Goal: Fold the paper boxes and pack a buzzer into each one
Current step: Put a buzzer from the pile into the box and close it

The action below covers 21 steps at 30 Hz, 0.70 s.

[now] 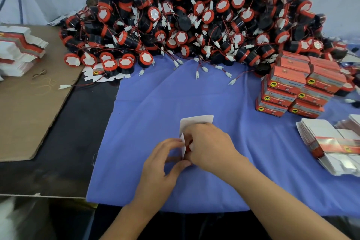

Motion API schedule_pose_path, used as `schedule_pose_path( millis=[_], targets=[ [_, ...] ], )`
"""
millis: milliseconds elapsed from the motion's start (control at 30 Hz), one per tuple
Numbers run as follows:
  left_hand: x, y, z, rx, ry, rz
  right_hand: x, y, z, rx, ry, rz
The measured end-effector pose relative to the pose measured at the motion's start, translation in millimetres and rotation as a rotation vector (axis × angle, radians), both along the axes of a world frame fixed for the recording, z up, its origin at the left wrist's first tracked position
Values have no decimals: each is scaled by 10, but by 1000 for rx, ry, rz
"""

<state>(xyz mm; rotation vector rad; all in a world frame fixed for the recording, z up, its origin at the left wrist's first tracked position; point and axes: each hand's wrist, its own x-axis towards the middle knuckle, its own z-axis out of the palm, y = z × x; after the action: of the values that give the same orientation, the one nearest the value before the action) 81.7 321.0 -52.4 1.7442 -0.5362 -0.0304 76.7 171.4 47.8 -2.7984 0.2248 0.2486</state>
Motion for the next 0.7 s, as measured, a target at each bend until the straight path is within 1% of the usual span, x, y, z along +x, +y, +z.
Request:
schedule_pose_path(
  millis=[100,233,300,333,400,467,500,533,567,600,633,667,700],
  targets=[
    [28,12,-34,-9,12,-11,21,16,-22,-80,-13,53],
    [49,0,-59,20,-83,-49,-123,-207,-150,-76,6,308],
    [47,-19,-66,42,-161,-71,-186,-307,-226,-78,-56,399],
    [40,-21,-84,57,-190,-71,-216,-331,-279,-24,-148,407],
    [27,-32,-111,115,-210,-73,-292,-337,-378,173,-409,281],
    [2,-52,-116,239,-243,-60,-379,-353,-493,344,-715,47],
    [-15,-68,-106,312,-293,-40,-416,-366,-545,400,-822,-84],
    [-29,-85,-99,363,-334,-29,-441,-399,-599,510,-876,-213],
    [-39,-100,-76,385,-345,-26,-451,-445,-636,707,-854,-354],
    [-45,-109,-56,391,-340,-27,-445,-481,-659,966,-761,-484],
    [-46,-112,-43,388,-331,-28,-438,-515,-691,1180,-628,-567],
    [-43,-109,-36,384,-328,-21,-431,-540,-713,1286,-508,-581],
    [-39,-104,-29,381,-324,-11,-416,-553,-738,1287,-431,-549]
  ],
)
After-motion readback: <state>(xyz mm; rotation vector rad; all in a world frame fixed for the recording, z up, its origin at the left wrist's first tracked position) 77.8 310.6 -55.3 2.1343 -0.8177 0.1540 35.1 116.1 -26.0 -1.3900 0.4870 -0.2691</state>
